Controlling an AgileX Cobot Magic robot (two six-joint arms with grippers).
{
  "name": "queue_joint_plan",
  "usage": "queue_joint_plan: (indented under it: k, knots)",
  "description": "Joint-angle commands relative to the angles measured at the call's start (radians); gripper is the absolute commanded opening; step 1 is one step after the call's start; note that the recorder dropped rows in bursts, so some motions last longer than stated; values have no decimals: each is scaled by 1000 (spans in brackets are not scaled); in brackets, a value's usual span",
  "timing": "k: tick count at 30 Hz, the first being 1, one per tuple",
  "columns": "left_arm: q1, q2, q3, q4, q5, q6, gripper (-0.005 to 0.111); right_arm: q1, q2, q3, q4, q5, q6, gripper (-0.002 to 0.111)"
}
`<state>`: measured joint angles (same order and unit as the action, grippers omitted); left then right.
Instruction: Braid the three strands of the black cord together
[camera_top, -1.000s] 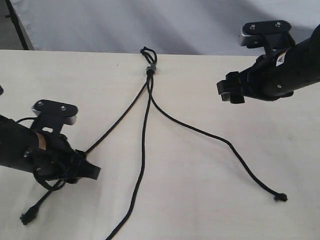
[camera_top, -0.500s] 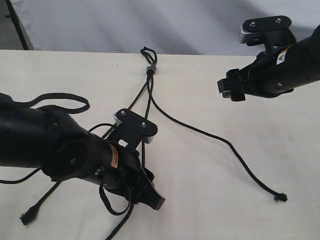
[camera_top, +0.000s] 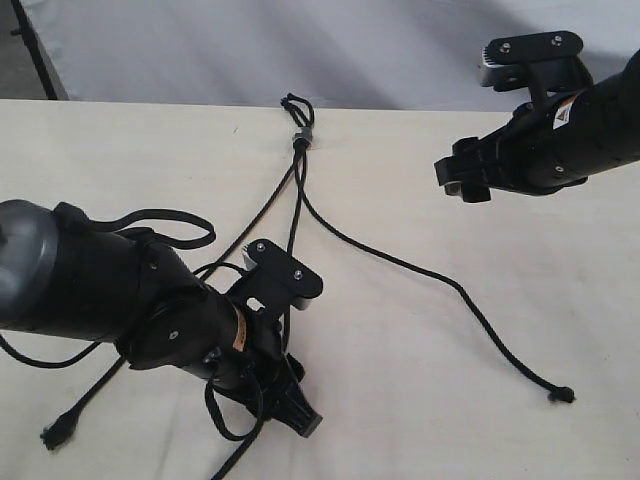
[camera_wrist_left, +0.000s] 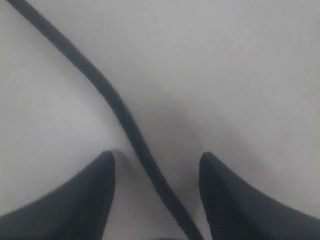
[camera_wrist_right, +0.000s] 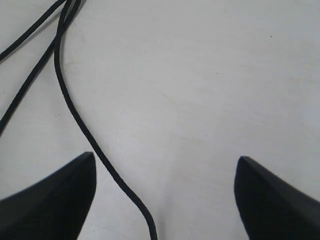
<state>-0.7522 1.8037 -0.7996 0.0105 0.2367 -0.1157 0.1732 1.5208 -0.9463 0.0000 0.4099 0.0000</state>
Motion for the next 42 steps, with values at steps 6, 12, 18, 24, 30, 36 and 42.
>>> queue_joint_plan:
  k: [6,12,18,24,30,36,42]
  knots:
    - [-3,17,-5,4,15,-17,19,-5,-2,-3,0,-12,0,72]
    - [-2,-22,-5,15,34,-19,0,-5,-2,-3,0,-12,0,72]
    - [63,-150,-5,138,100,-19,0,-5,-2,-3,0,-12,0,72]
    - [290,-212,3,257,158,-19,0,-5,-2,-3,0,-16,0,72]
    - [425,-140,56,267,55,4,0,-5,-2,-3,0,-19,0,72]
    - [440,-26,63,266,27,4,0,-5,-1,-3,0,-24,0,72]
    - [353,9,63,57,140,1,0,-5,-1,-3,0,-43,0,72]
